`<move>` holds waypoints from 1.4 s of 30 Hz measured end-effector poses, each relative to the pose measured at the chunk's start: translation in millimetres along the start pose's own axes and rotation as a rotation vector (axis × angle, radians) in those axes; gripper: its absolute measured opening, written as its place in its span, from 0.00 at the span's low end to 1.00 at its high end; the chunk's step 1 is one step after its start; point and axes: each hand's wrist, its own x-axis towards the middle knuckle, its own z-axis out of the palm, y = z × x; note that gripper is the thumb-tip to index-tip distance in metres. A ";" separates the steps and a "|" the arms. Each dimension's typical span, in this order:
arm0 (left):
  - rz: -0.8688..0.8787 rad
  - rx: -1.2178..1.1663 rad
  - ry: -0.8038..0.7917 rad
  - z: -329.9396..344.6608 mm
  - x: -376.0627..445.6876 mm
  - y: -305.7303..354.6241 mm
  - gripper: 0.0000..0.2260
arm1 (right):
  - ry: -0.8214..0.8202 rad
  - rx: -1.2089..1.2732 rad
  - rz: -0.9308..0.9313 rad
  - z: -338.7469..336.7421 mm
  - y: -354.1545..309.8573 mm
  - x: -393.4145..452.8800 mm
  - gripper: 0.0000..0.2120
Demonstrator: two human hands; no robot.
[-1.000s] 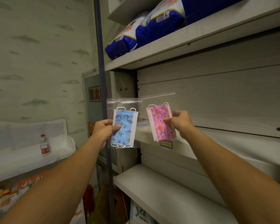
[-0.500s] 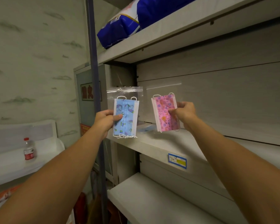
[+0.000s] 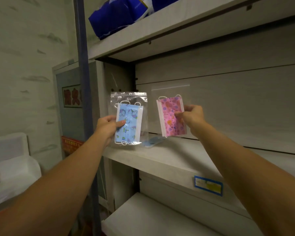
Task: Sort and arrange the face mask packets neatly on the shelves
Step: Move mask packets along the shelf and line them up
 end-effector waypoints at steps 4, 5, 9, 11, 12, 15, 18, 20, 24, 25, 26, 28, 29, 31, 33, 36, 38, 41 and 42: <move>0.023 -0.028 -0.086 5.0 43.9 -12.9 0.08 | 0.084 -0.024 -0.012 13.6 11.6 10.5 0.16; 0.028 -0.035 -0.109 6.1 55.6 -15.1 0.08 | 0.104 -0.025 -0.006 16.3 14.1 12.9 0.16; 0.029 -0.057 -0.229 16.3 100.1 -23.8 0.08 | 0.196 -0.023 0.005 24.4 18.2 20.5 0.11; 0.018 -0.085 -0.284 24.8 118.0 -29.8 0.07 | 0.249 -0.007 -0.004 25.4 20.0 24.0 0.09; 0.003 -0.103 -0.315 29.7 126.2 -32.2 0.07 | 0.269 0.003 -0.008 25.7 21.1 25.1 0.09; -0.046 -0.137 -0.417 42.9 145.8 -41.3 0.08 | 0.316 0.002 -0.007 25.1 28.3 27.2 0.08; -0.089 -0.127 -0.499 55.5 157.6 -55.8 0.12 | 0.347 0.006 0.002 25.7 36.0 29.0 0.08; -0.106 -0.121 -0.512 62.3 164.4 -66.3 0.17 | 0.360 0.014 0.013 25.5 40.0 30.7 0.08; -0.130 -0.109 -0.548 73.0 171.0 -88.9 0.12 | 0.375 0.004 0.042 23.9 54.8 37.8 0.10; -0.140 -0.108 -0.564 75.0 171.5 -94.6 0.12 | 0.385 0.002 0.049 23.4 58.2 39.4 0.10; -0.146 -0.105 -0.584 78.0 171.9 -100.6 0.11 | 0.393 -0.003 0.054 22.2 61.4 41.3 0.09; -0.157 -0.067 -0.621 85.4 173.4 -110.6 0.11 | 0.398 -0.022 0.058 19.7 65.5 42.6 0.07; -0.160 -0.032 -0.633 88.3 172.9 -113.1 0.09 | 0.402 -0.027 0.063 18.1 68.2 42.9 0.07; -0.153 0.047 -0.652 91.7 170.7 -114.7 0.08 | 0.408 -0.028 0.079 15.3 74.5 42.6 0.08; -0.149 0.102 -0.675 93.5 171.4 -114.3 0.11 | 0.403 -0.029 0.098 14.7 78.8 41.4 0.09; -0.125 0.229 -0.701 93.4 173.0 -112.9 0.15 | 0.386 -0.057 0.103 16.8 81.5 41.4 0.09; -0.105 0.312 -0.701 94.6 173.1 -112.3 0.16 | 0.387 -0.081 0.104 18.4 82.9 43.0 0.08; -0.057 0.418 -0.672 97.0 168.9 -112.8 0.14 | 0.381 -0.102 0.120 18.8 87.2 46.4 0.08; -0.033 0.460 -0.664 97.3 166.8 -112.5 0.13 | 0.373 -0.109 0.127 19.0 87.8 46.6 0.09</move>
